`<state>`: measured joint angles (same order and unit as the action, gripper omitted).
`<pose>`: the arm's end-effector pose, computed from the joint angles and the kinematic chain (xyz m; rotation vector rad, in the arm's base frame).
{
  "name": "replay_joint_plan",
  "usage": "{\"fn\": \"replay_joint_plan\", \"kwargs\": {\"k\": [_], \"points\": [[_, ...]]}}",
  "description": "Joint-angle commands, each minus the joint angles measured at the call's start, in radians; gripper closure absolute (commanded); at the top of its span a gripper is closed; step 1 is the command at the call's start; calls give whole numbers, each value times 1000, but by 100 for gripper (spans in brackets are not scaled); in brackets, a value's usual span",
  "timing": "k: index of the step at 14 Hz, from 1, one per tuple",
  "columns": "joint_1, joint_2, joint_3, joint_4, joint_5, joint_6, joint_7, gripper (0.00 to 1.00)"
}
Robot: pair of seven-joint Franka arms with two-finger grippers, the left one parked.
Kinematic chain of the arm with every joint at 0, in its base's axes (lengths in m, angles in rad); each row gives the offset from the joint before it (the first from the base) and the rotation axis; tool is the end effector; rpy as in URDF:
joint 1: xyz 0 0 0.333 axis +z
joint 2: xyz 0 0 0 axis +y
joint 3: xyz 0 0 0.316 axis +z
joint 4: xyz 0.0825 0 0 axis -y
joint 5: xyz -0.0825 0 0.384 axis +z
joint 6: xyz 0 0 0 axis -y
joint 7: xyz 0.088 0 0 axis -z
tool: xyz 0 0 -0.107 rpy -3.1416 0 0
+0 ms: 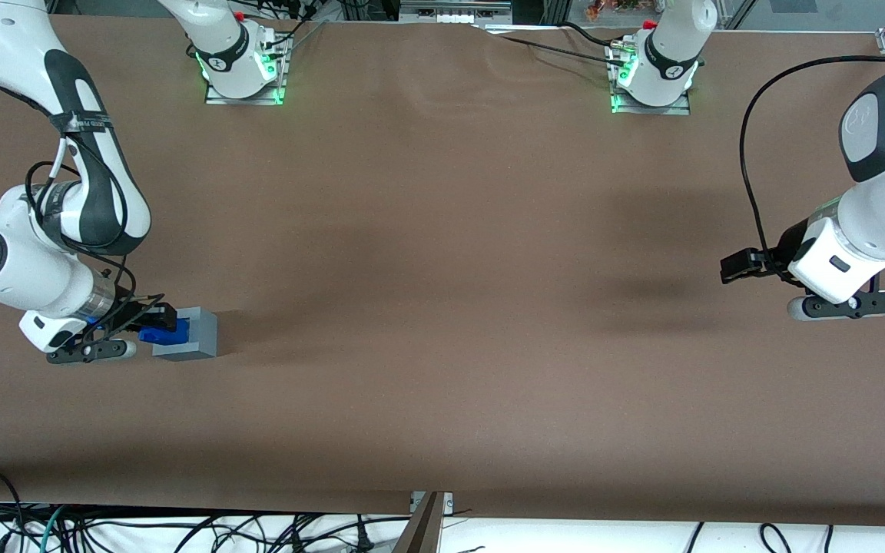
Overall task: Insert blue part into gray base with right arm
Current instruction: 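Lower the blue part into the gray base's square opening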
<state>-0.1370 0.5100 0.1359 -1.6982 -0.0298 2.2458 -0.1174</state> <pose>0.6759 -0.0113 0.3054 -3.0960 -0.1797 -0.0696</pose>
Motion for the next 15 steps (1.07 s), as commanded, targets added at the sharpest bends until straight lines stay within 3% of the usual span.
{"fn": "replay_joint_plan", "kwargs": {"k": [1, 15], "points": [[-3, -10, 2, -52, 16, -9, 7, 66], [-3, 24, 2, -37, -15, 57, -10, 66]]}}
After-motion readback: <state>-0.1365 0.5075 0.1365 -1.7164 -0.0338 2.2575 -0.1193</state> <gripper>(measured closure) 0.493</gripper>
